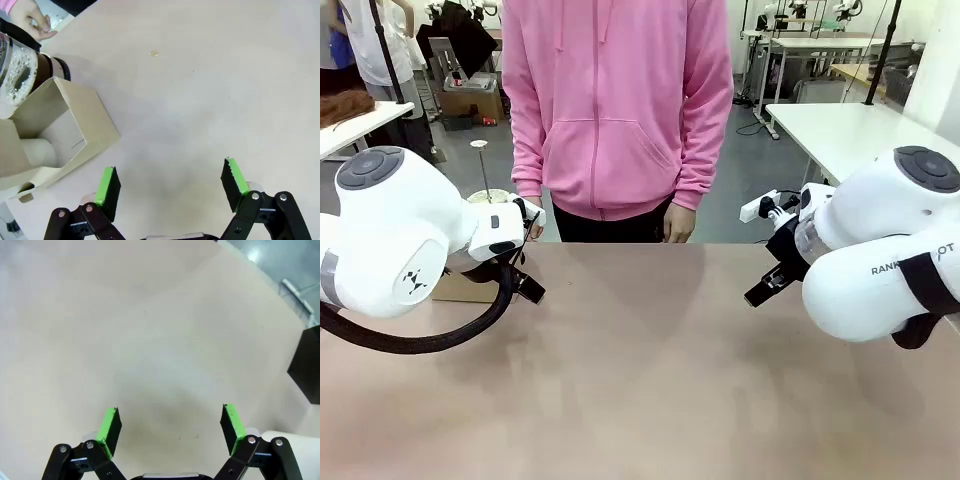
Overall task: Pour a drink into a cup and package it in a carrier.
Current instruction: Pick up the 600 ml Paper Cup and place it in the middle top area of the table.
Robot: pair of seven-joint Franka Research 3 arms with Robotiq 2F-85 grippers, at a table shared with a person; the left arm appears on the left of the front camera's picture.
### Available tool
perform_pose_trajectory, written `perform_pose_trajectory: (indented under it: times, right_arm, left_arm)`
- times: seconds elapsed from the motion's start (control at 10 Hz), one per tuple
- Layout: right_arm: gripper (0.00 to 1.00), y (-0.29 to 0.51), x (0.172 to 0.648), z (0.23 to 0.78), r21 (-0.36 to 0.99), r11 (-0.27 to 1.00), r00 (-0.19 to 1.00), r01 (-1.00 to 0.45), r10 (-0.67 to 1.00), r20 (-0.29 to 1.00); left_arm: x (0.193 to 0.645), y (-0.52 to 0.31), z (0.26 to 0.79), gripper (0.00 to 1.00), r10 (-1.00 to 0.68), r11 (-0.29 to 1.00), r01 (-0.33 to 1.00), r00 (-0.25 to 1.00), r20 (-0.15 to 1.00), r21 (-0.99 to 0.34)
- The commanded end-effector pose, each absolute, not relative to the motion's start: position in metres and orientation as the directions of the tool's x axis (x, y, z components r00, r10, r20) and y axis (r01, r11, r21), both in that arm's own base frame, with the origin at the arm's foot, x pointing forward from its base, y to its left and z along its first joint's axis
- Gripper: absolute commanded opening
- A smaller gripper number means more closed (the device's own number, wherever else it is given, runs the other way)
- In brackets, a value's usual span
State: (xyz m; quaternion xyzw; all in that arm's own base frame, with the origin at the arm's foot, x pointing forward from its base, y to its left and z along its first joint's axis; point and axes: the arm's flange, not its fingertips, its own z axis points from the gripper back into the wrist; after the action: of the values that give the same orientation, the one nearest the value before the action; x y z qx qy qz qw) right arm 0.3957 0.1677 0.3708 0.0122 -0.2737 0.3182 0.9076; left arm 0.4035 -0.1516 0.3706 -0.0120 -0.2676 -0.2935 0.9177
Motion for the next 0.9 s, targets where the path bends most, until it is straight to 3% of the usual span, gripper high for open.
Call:
perform_pose_trajectory:
  times: [0.0,0.8]
  right_arm:
    - [1.00,0.1677,0.3957,0.3708,-0.152,0.797,0.648,-0.584,0.571,0.505]
    - [1.00,0.1678,0.3957,0.3708,-0.153,0.797,0.647,-0.584,0.571,0.504]
  left_arm:
    - [0.4035,-0.1517,0.3706,1.00,-0.532,0.827,0.545,0.684,0.498,0.135]
    - [0.4035,-0.1517,0.3706,1.00,-0.532,0.827,0.545,0.684,0.498,0.135]
